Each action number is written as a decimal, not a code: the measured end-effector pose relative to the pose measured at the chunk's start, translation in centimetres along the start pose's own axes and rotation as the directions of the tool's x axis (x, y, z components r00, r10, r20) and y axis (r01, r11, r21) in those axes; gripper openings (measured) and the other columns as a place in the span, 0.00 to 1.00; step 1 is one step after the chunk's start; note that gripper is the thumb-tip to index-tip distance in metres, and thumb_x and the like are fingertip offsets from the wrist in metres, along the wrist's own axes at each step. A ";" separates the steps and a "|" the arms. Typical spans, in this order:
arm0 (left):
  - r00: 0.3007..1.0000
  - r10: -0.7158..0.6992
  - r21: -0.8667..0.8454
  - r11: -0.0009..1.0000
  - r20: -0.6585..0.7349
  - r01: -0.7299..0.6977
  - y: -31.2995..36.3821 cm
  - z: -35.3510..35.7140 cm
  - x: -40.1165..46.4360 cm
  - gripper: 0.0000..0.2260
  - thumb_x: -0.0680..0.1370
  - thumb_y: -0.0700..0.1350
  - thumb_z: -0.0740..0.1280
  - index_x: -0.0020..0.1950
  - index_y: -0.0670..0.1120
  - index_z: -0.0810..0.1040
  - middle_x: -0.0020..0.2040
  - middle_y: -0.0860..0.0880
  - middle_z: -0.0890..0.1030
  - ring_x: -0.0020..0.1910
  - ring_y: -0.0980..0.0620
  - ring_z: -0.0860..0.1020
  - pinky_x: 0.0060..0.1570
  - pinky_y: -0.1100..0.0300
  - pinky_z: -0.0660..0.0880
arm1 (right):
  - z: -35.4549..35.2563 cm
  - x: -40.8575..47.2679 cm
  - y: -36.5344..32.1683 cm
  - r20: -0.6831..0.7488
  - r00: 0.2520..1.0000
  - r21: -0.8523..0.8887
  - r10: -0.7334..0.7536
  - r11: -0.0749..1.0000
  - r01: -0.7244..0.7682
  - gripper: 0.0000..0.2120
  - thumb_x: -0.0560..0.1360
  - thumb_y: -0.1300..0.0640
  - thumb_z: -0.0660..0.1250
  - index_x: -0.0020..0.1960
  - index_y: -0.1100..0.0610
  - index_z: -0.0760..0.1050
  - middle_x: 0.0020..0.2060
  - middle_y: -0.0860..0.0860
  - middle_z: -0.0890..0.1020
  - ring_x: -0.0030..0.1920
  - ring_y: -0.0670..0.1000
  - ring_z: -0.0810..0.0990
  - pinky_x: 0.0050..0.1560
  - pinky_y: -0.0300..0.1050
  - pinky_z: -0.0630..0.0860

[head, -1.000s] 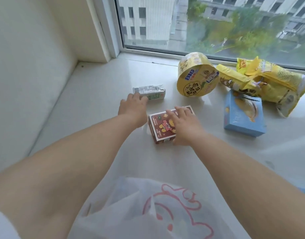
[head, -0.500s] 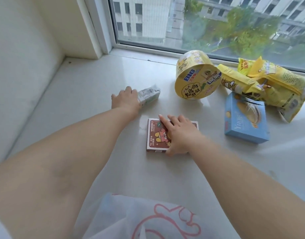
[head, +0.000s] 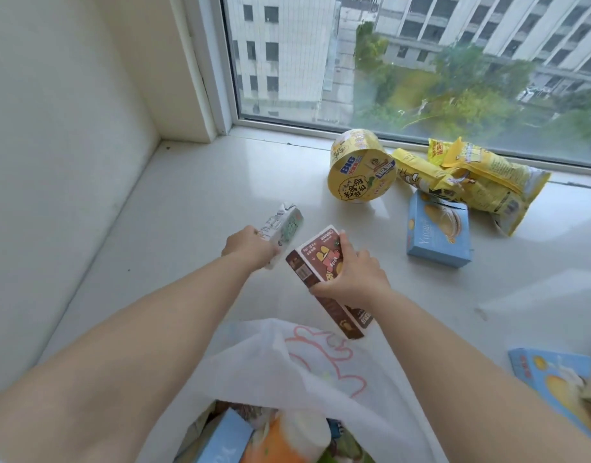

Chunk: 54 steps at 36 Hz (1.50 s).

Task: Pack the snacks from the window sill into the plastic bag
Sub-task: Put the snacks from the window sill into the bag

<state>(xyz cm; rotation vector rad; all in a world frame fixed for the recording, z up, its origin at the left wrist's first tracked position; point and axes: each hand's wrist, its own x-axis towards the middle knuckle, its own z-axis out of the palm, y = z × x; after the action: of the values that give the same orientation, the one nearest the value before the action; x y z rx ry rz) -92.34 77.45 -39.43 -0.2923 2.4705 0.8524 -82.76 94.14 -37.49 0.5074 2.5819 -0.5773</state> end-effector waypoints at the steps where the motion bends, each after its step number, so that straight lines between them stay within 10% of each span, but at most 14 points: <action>1: 1.000 0.012 -0.047 0.999 -0.017 -0.013 0.0 -0.6 -1.2 0.16 0.72 0.49 0.70 0.56 0.47 0.73 0.55 0.46 0.77 0.51 0.46 0.78 0.50 0.54 0.77 | -0.7 -0.9 -0.2 -0.017 1.000 0.022 -0.013 1.000 0.014 0.56 0.63 0.36 0.70 0.76 0.46 0.37 0.64 0.57 0.67 0.64 0.58 0.66 0.64 0.54 0.67; 9: 0.941 0.229 -0.212 0.935 -0.249 -0.283 -2.0 -7.0 -14.3 0.11 0.73 0.51 0.70 0.50 0.51 0.71 0.40 0.57 0.74 0.39 0.53 0.74 0.38 0.58 0.70 | -6.6 -10.9 -1.3 -0.229 0.963 0.257 -0.145 0.945 0.204 0.56 0.62 0.40 0.74 0.76 0.44 0.40 0.62 0.53 0.69 0.62 0.55 0.70 0.64 0.56 0.70; 23: 0.871 0.418 -0.065 0.892 -0.258 -0.448 -10.4 -7.1 -28.4 0.13 0.75 0.52 0.69 0.56 0.53 0.70 0.47 0.57 0.76 0.45 0.53 0.76 0.45 0.56 0.78 | -6.0 -23.0 -2.9 -0.290 0.934 0.343 -0.207 0.889 0.304 0.55 0.64 0.40 0.74 0.76 0.44 0.40 0.63 0.52 0.67 0.61 0.53 0.71 0.63 0.55 0.70; 33: 0.823 0.568 0.192 0.809 -0.017 -0.555 -13.6 -3.0 -31.6 0.16 0.74 0.50 0.68 0.61 0.54 0.73 0.55 0.54 0.78 0.52 0.51 0.76 0.47 0.57 0.73 | -3.7 -28.4 -1.8 -0.195 0.922 0.650 -0.333 0.660 0.376 0.43 0.72 0.58 0.72 0.76 0.44 0.48 0.48 0.40 0.77 0.42 0.38 0.79 0.37 0.30 0.73; 42: 0.651 0.658 0.446 0.487 0.377 -0.751 -10.3 3.6 -29.4 0.20 0.81 0.42 0.56 0.74 0.47 0.64 0.74 0.50 0.62 0.74 0.46 0.56 0.72 0.50 0.56 | -2.2 -29.8 0.4 -0.184 0.922 0.710 -0.340 0.602 0.364 0.52 0.55 0.44 0.72 0.75 0.41 0.52 0.54 0.44 0.80 0.48 0.45 0.82 0.49 0.42 0.77; 48: 0.740 0.639 0.133 0.732 0.210 -0.669 -10.1 1.2 -29.7 0.15 0.82 0.45 0.56 0.66 0.51 0.74 0.69 0.52 0.72 0.68 0.50 0.69 0.66 0.56 0.66 | -2.6 -29.4 2.0 -0.198 0.926 0.777 -0.320 0.525 0.348 0.49 0.57 0.43 0.72 0.75 0.44 0.57 0.59 0.52 0.79 0.52 0.50 0.81 0.49 0.43 0.77; 54: 0.667 0.717 0.536 0.651 -0.202 -0.537 -11.5 -2.8 -27.5 0.17 0.76 0.41 0.64 0.64 0.51 0.74 0.64 0.51 0.72 0.65 0.49 0.68 0.62 0.55 0.64 | -1.5 -29.0 1.4 -0.209 0.914 0.780 -0.347 0.506 0.370 0.48 0.57 0.41 0.71 0.74 0.46 0.59 0.59 0.53 0.79 0.52 0.52 0.81 0.50 0.47 0.78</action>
<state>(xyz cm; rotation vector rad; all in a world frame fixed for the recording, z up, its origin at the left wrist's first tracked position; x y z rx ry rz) -66.06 67.69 -28.96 0.7099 3.1228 0.4667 -58.50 88.72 -22.47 0.2110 2.2988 -1.9664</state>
